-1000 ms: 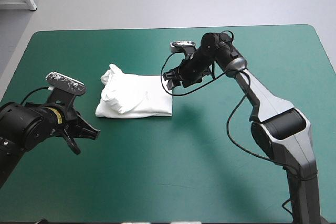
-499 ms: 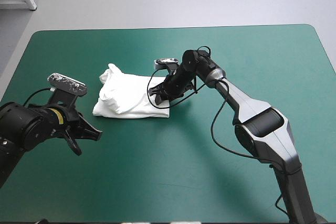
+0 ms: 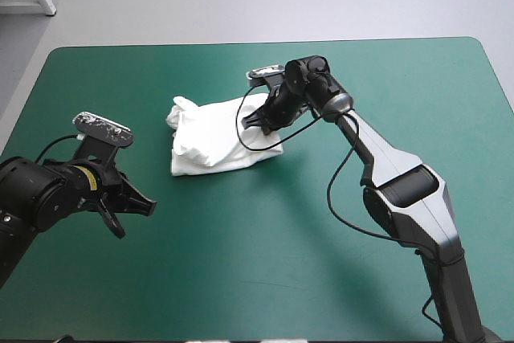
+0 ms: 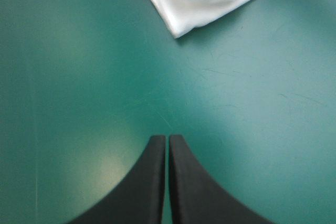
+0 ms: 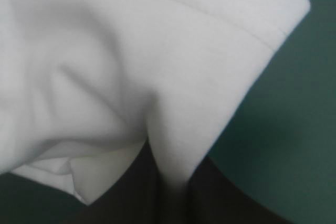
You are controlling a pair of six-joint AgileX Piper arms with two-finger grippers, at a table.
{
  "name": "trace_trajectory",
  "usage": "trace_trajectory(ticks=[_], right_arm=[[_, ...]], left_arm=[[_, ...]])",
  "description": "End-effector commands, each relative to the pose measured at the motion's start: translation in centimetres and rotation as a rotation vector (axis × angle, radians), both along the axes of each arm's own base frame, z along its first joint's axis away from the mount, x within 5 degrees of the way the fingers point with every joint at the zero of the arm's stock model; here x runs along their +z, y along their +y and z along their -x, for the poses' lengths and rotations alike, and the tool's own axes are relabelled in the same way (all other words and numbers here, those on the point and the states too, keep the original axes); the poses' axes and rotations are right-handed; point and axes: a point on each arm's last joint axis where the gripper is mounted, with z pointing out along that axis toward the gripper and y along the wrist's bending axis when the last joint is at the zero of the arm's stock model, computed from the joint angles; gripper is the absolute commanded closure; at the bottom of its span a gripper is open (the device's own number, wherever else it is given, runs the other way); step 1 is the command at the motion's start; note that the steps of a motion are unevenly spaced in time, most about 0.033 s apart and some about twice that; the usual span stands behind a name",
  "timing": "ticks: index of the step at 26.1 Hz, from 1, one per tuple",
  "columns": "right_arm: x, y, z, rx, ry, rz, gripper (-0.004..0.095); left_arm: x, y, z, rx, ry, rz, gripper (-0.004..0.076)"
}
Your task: Fold the cloth
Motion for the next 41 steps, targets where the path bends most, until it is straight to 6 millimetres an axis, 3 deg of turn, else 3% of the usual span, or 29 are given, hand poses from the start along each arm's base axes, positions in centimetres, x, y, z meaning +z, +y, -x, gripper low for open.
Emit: trace_trajectory(ticks=[1,5,6,7,8,10,15,16,17,18,22,24,27,30,32,36,38,41], right_arm=[[5.3,-5.4,-1.3,-0.123,-0.170,0.056,0.0925],[5.4,-13.8,-4.1,-0.323,-0.167,0.077,0.0925],[5.3,-17.3,-4.8,-0.391,-0.163,0.088,0.0925],[5.3,-18.8,-5.0,-0.419,-0.162,0.094,0.0925],[5.2,-22.8,-5.4,-0.500,-0.160,0.111,0.0925],[5.2,-26.8,-5.5,-0.582,-0.157,0.124,0.0925],[5.4,-34.3,-4.7,-0.748,-0.131,0.030,0.0922],[5.5,-34.9,-4.6,-0.750,-0.130,0.011,0.0903],[5.4,-35.8,-4.4,-0.753,-0.129,-0.008,0.0788],[5.4,-36.0,-4.4,-0.751,-0.130,-0.008,0.0709],[5.9,-36.2,-4.1,-0.756,-0.141,-0.004,0.0210],[6.5,-36.2,-3.9,-0.762,-0.154,-0.005,0.0100],[8.9,-36.0,-2.8,-0.771,-0.203,-0.007,0.0166],[11.9,-35.7,-1.2,-0.794,-0.266,-0.014,0.0317],[15.1,-35.2,0.7,-0.798,-0.337,-0.029,0.0490],[20.7,-33.5,5.1,-0.764,-0.459,-0.090,0.0932],[23.0,-32.0,7.7,-0.688,-0.516,-0.113,0.0919],[24.6,-29.8,11.2,-0.586,-0.563,-0.065,0.0925]], left_arm=[[1.0,0.5,0.4,0.004,-0.039,-0.014,0.0705],[1.0,0.6,0.3,0.005,-0.044,-0.030,0.0705],[1.0,0.6,0.3,0.004,-0.043,-0.032,0.0705],[1.0,0.6,0.3,0.001,-0.043,-0.034,0.0705],[1.0,0.6,0.3,0.001,-0.043,-0.034,0.0705],[1.0,0.6,0.3,0.001,-0.043,-0.034,0.0705],[1.0,0.6,0.3,0.001,-0.043,-0.034,0.0705],[1.0,0.6,0.3,0.001,-0.043,-0.034,0.0705],[1.0,0.6,0.3,0.001,-0.043,-0.034,0.0705],[1.0,0.6,0.3,0.001,-0.045,-0.033,0.0705],[1.0,0.5,0.3,-0.002,-0.053,-0.029,0.0705],[1.1,0.5,0.2,-0.004,-0.062,-0.025,0.0705],[1.2,0.4,0.0,-0.010,-0.084,-0.015,0.0705],[1.5,0.2,-0.3,-0.022,-0.139,-0.002,0.0705],[2.0,0.1,-0.7,-0.035,-0.203,0.010,0.0705],[3.1,-0.3,-1.6,-0.066,-0.355,0.029,0.0705],[3.5,-0.5,-1.8,-0.083,-0.415,0.051,0.0705],[4.4,-1.0,-2.2,-0.114,-0.515,0.098,0.0705]])
